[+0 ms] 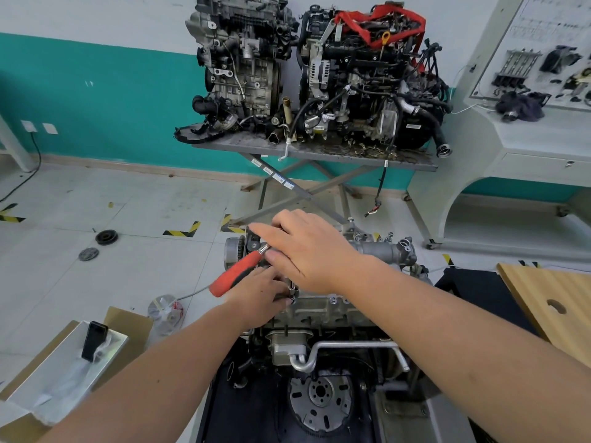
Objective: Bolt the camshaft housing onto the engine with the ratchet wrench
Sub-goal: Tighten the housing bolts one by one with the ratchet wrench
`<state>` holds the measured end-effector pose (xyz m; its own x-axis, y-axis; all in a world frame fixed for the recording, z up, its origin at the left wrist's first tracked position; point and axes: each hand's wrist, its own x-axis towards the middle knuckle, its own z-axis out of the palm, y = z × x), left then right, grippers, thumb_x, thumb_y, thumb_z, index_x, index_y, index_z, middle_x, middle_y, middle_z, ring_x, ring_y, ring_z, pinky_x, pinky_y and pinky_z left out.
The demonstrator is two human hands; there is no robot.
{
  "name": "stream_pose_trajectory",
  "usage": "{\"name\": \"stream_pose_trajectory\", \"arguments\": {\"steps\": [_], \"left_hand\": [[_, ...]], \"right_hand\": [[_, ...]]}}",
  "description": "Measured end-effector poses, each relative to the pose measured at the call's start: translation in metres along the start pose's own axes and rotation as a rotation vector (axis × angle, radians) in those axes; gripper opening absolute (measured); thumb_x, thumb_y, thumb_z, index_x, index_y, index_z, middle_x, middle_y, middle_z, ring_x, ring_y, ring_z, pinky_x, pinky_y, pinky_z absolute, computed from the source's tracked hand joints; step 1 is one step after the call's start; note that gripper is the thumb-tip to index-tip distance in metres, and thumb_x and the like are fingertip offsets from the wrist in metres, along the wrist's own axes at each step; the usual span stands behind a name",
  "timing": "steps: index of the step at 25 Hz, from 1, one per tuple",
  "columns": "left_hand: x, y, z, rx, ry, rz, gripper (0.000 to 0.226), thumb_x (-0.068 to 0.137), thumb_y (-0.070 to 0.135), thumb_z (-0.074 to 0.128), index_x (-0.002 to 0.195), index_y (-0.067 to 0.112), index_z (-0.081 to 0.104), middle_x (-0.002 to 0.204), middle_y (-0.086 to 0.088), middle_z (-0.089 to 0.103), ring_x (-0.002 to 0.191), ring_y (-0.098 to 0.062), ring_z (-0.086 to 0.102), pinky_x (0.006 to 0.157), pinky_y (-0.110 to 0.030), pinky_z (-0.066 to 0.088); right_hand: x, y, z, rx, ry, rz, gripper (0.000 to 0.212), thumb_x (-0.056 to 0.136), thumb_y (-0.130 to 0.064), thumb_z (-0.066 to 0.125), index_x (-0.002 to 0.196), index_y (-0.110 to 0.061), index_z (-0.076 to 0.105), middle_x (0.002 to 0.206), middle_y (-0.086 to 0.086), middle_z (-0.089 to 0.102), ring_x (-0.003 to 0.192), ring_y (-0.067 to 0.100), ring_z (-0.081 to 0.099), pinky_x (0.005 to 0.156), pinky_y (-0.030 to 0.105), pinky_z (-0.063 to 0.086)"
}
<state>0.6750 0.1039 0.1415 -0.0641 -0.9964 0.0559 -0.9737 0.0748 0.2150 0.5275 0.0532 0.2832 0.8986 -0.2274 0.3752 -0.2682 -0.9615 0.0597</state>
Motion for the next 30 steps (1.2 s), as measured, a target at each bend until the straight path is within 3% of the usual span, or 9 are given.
{"name": "stream_pose_trajectory", "arguments": {"steps": [3, 6, 9, 11, 15, 20, 22, 26, 30], "left_hand": [[-0.001, -0.001, 0.003, 0.058, -0.015, -0.053, 0.034, 0.092, 0.062, 0.044, 0.109, 0.043, 0.067, 0.114, 0.022, 0.047, 0.113, -0.009, 0.045, 0.087, -0.032, 0.019], [-0.001, -0.002, 0.006, 0.038, -0.005, -0.054, 0.033, 0.092, 0.062, 0.045, 0.109, 0.044, 0.067, 0.118, 0.024, 0.049, 0.111, -0.005, 0.046, 0.086, -0.030, 0.017], [-0.002, -0.002, 0.006, 0.047, 0.011, -0.045, 0.033, 0.091, 0.063, 0.046, 0.108, 0.044, 0.067, 0.117, 0.023, 0.051, 0.111, -0.005, 0.047, 0.086, -0.030, 0.019], [-0.002, -0.002, 0.005, 0.054, 0.010, -0.049, 0.034, 0.091, 0.063, 0.046, 0.108, 0.043, 0.067, 0.117, 0.023, 0.050, 0.111, -0.006, 0.047, 0.085, -0.030, 0.019], [-0.002, 0.000, 0.004, 0.091, -0.002, -0.045, 0.036, 0.092, 0.064, 0.042, 0.110, 0.044, 0.066, 0.114, 0.022, 0.045, 0.111, -0.008, 0.045, 0.083, -0.031, 0.017], [-0.003, -0.001, 0.005, 0.067, 0.016, -0.041, 0.034, 0.092, 0.061, 0.044, 0.109, 0.043, 0.068, 0.115, 0.023, 0.049, 0.108, -0.007, 0.046, 0.083, -0.031, 0.018], [-0.003, 0.001, 0.004, 0.054, 0.037, -0.057, 0.035, 0.090, 0.057, 0.043, 0.109, 0.039, 0.067, 0.104, 0.021, 0.048, 0.099, -0.008, 0.046, 0.084, -0.031, 0.021], [-0.001, 0.000, 0.002, 0.048, 0.030, -0.013, 0.039, 0.089, 0.057, 0.042, 0.110, 0.033, 0.065, 0.108, 0.020, 0.054, 0.107, -0.010, 0.050, 0.088, -0.030, 0.031], [0.000, 0.000, 0.001, 0.075, -0.010, -0.036, 0.032, 0.094, 0.056, 0.043, 0.109, 0.041, 0.067, 0.122, 0.017, 0.057, 0.123, -0.013, 0.044, 0.096, -0.033, 0.023]], "right_hand": [[0.010, -0.002, -0.006, -0.035, -0.079, 0.113, 0.038, 0.105, -0.033, 0.039, 0.134, -0.016, 0.057, 0.101, 0.007, 0.060, 0.088, 0.027, 0.056, 0.070, 0.034, 0.035], [0.027, -0.005, -0.013, 0.057, -0.164, 0.500, 0.027, 0.105, -0.033, 0.035, 0.093, -0.017, 0.053, 0.087, 0.002, 0.062, 0.076, 0.029, 0.059, 0.058, 0.035, 0.039], [0.030, -0.008, -0.017, 0.949, -0.122, 0.986, 0.017, 0.099, -0.017, 0.044, 0.086, -0.011, 0.053, 0.071, 0.007, 0.071, 0.067, 0.027, 0.070, 0.070, 0.036, 0.052], [0.024, -0.014, -0.014, 1.628, 0.027, 1.093, 0.018, 0.099, -0.008, 0.047, 0.084, -0.007, 0.057, 0.067, 0.008, 0.071, 0.070, 0.025, 0.071, 0.086, 0.035, 0.050], [0.015, -0.025, 0.010, 2.022, 0.474, 1.045, 0.024, 0.100, -0.012, 0.054, 0.076, -0.014, 0.056, 0.072, 0.003, 0.070, 0.081, 0.018, 0.069, 0.064, 0.022, 0.052], [0.002, -0.026, 0.034, 1.248, 0.552, 0.783, 0.023, 0.102, -0.035, 0.050, 0.114, -0.046, 0.066, 0.119, -0.008, 0.069, 0.111, 0.003, 0.062, 0.091, 0.019, 0.051], [-0.004, -0.020, 0.043, 0.659, 0.644, 0.495, 0.025, 0.101, -0.022, 0.055, 0.120, -0.021, 0.071, 0.128, 0.001, 0.066, 0.118, 0.009, 0.058, 0.099, 0.022, 0.048], [0.003, -0.007, 0.040, 0.039, 0.486, 0.122, 0.021, 0.082, 0.005, 0.066, 0.100, -0.003, 0.073, 0.103, 0.010, 0.071, 0.096, 0.031, 0.065, 0.077, 0.042, 0.054], [0.009, -0.004, 0.014, -0.203, 0.171, 0.017, 0.034, 0.096, -0.037, 0.050, 0.112, -0.011, 0.065, 0.088, 0.007, 0.059, 0.076, 0.027, 0.056, 0.068, 0.037, 0.041]]}}
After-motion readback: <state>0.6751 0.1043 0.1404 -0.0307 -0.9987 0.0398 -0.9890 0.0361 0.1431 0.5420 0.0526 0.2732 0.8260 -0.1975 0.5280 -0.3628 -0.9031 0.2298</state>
